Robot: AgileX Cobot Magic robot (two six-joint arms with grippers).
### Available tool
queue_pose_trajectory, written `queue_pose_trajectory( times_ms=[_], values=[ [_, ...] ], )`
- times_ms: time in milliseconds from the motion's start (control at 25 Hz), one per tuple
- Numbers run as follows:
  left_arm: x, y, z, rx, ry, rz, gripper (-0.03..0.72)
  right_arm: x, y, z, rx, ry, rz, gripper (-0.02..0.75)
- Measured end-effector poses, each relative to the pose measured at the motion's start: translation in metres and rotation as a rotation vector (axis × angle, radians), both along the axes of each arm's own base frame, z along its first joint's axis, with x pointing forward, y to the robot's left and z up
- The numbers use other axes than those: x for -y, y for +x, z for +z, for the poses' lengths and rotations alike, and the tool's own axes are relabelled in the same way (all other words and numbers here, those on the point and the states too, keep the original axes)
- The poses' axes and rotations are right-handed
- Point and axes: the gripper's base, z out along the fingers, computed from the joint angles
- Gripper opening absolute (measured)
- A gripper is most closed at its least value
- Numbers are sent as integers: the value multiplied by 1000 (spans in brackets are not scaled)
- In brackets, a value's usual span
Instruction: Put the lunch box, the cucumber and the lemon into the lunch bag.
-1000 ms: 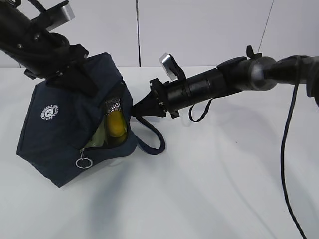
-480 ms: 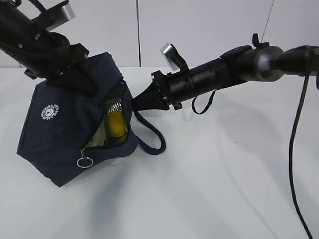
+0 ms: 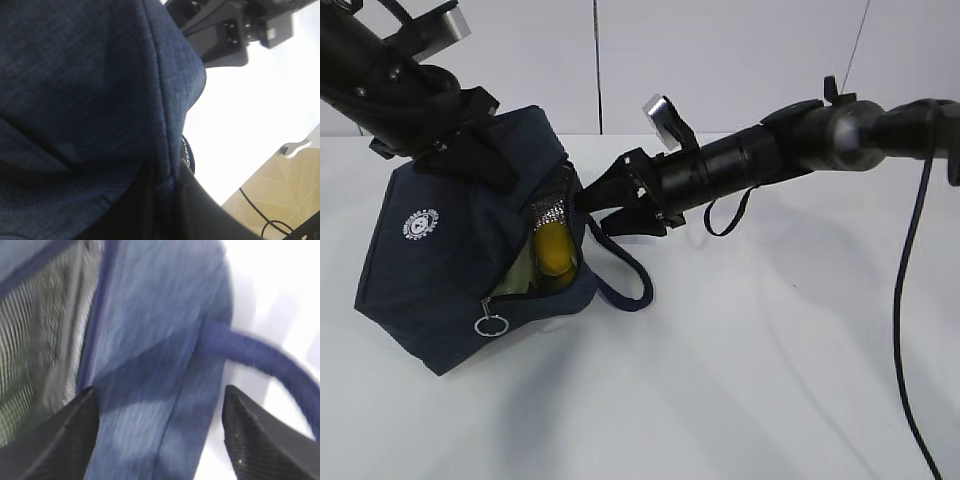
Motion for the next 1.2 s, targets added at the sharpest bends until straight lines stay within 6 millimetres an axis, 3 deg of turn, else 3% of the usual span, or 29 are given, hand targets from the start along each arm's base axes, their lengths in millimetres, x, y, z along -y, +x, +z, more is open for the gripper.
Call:
queue_pose_trajectory(
  times_ms=[480, 760, 880, 1080, 1200],
  values=[
    [0, 0, 0, 1, -2, -1, 15, -7, 7, -47, -134, 154, -113, 573],
    [0, 0, 0, 1, -2, -1, 15, -23, 3, -46, -114, 201, -108, 559],
    [0, 0, 0, 1, -2, -2, 15, -23, 4, -45, -112, 206, -114, 433],
    [0, 0, 0, 1, -2, -2, 15, -23, 5, -45, -110, 208, -119, 63],
    [0, 0, 0, 2, -1, -3, 15, -23, 5, -45, -110, 208, -119, 0]
  ],
)
